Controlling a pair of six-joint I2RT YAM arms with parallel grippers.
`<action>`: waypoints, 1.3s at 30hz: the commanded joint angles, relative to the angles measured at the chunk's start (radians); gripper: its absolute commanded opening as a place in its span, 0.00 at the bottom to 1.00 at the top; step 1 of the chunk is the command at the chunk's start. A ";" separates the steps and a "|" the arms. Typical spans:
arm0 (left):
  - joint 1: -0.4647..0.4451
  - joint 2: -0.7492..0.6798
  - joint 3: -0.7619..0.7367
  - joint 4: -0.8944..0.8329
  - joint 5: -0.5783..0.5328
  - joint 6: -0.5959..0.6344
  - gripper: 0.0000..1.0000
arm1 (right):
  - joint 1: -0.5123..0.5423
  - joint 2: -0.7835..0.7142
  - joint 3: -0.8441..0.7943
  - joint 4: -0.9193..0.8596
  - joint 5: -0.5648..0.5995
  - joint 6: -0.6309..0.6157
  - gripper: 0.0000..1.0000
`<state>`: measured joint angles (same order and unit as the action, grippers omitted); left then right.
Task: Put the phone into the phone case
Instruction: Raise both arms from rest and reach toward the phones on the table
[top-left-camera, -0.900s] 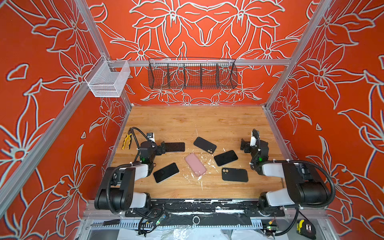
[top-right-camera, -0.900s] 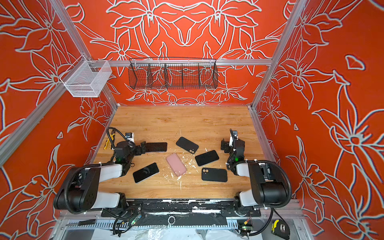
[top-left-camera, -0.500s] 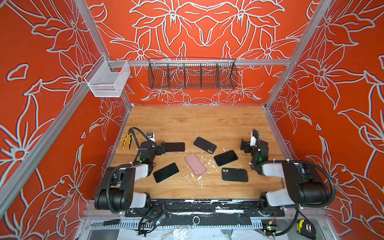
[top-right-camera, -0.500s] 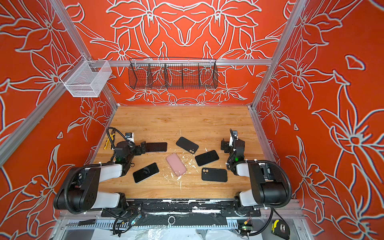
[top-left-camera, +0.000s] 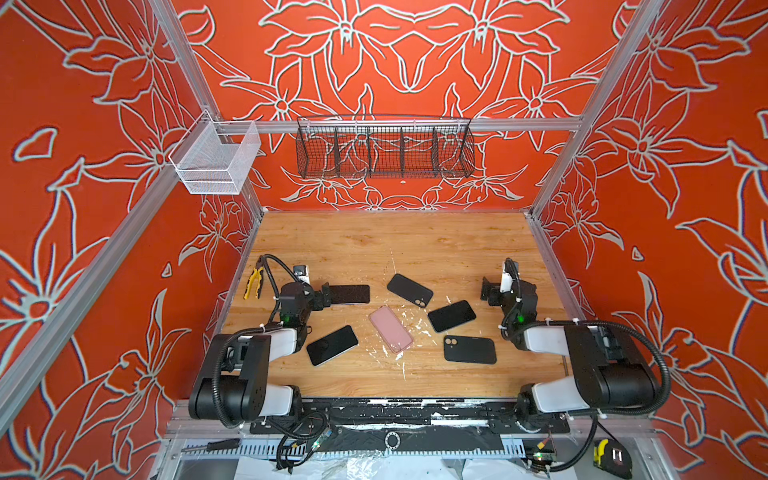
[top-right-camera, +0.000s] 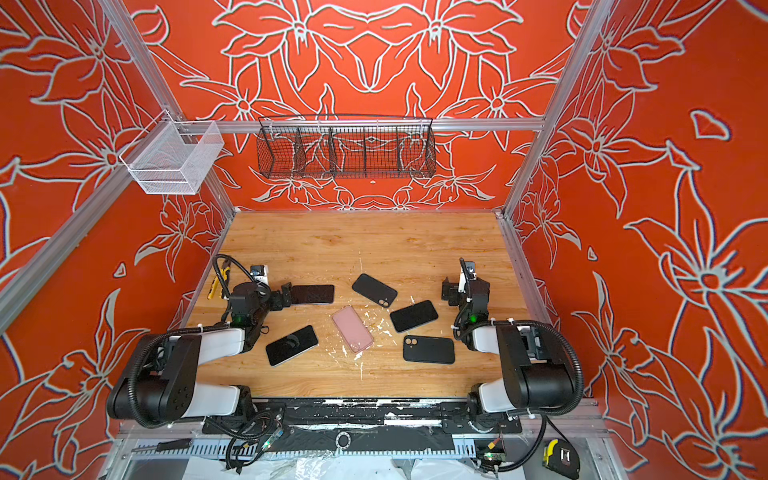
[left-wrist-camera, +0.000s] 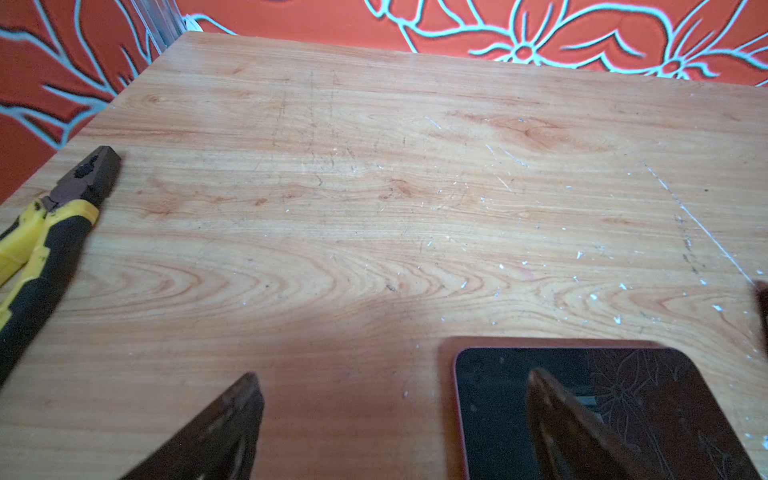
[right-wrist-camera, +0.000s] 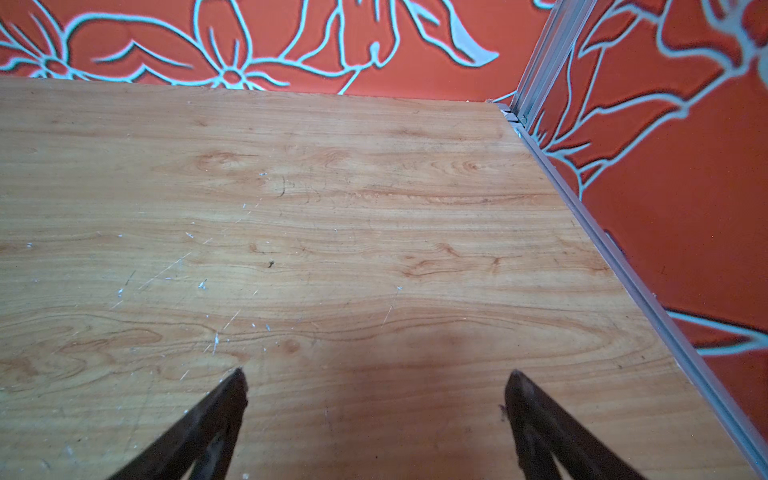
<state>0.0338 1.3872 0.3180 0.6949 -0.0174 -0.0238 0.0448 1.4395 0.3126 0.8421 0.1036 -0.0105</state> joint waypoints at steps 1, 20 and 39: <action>0.008 -0.053 0.021 -0.037 -0.078 -0.032 0.97 | -0.003 -0.023 -0.014 0.021 0.009 0.011 0.98; 0.009 -0.531 0.489 -0.841 0.270 -0.589 0.97 | -0.014 -0.859 0.234 -0.810 -0.065 0.698 0.98; -0.425 -0.428 0.603 -1.158 0.293 -0.522 0.97 | -0.014 -0.403 0.724 -1.701 -0.250 0.429 0.98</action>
<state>-0.3332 0.8936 0.8932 -0.3962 0.2741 -0.5201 0.0330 0.9836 1.0164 -0.7143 -0.0956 0.4591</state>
